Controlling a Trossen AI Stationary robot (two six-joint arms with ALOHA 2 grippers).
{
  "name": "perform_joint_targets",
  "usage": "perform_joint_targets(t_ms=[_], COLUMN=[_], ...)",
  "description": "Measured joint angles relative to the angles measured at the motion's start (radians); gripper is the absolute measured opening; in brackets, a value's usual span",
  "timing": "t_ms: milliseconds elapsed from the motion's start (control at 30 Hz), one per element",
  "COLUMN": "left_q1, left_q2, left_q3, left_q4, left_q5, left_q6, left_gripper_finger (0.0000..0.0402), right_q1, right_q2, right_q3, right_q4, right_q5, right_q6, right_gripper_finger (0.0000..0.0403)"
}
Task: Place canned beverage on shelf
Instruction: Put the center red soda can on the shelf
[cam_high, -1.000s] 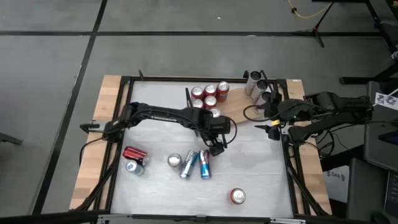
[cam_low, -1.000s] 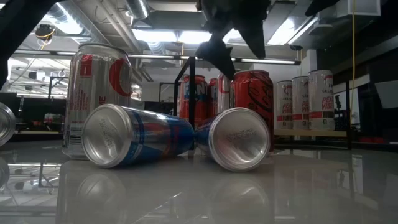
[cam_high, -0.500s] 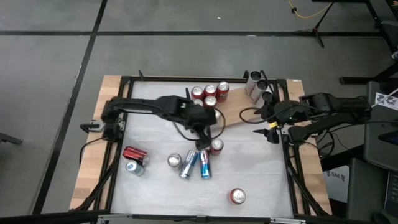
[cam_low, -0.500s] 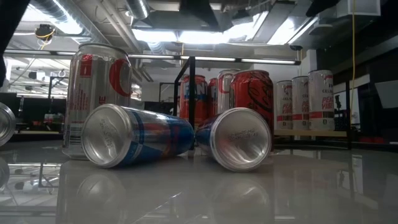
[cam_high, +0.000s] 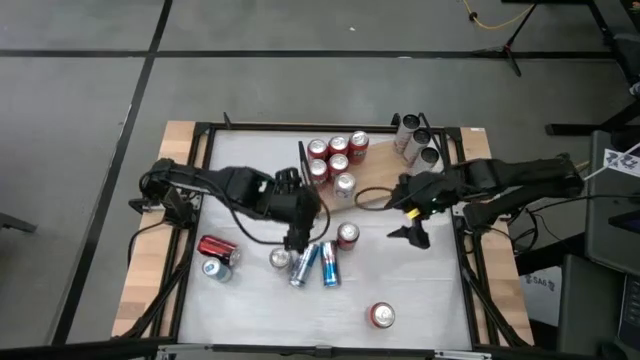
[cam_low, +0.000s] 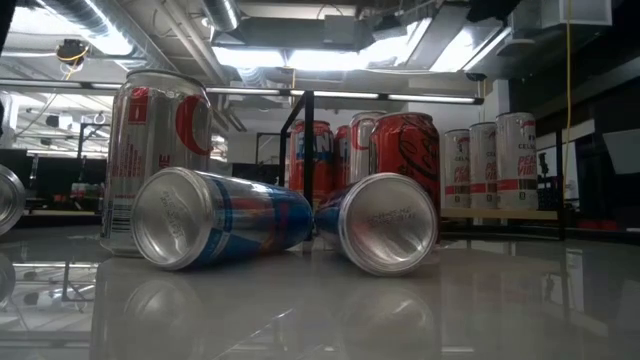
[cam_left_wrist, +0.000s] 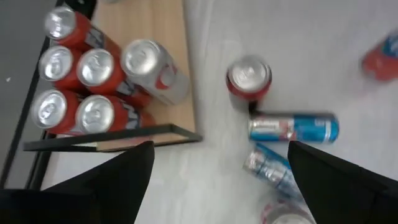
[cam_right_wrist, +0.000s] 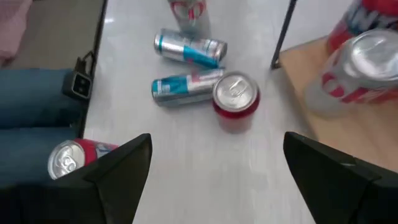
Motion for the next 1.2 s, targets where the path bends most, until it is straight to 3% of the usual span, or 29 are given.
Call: perform_joint_targets(t_ms=[233,500,833,1200], left_q1=[-0.047,-0.05,-0.066,-0.068], left_q2=[-0.028,-0.077,-0.075,-0.074], left_q3=[-0.204,-0.506,-0.606,-0.606], left_q4=[0.076,0.441,0.612,0.673], left_q5=[-0.019,0.134,0.153,0.141], left_q6=[-0.011,0.041,0.041,0.04], left_gripper_finger=[0.036,0.036,0.036,0.036], right_q1=[0.129,0.274,0.408,0.374], right_q2=[0.085,0.152,0.208,0.208], right_q3=[0.0,0.0,0.0,0.0], right_q4=[0.04,0.093,0.11,0.136], right_q5=[-0.001,0.008,0.02,0.372], right_q6=[0.047,0.152,0.154,0.104], right_gripper_finger=[0.0353,0.0353,0.0353,0.0353])
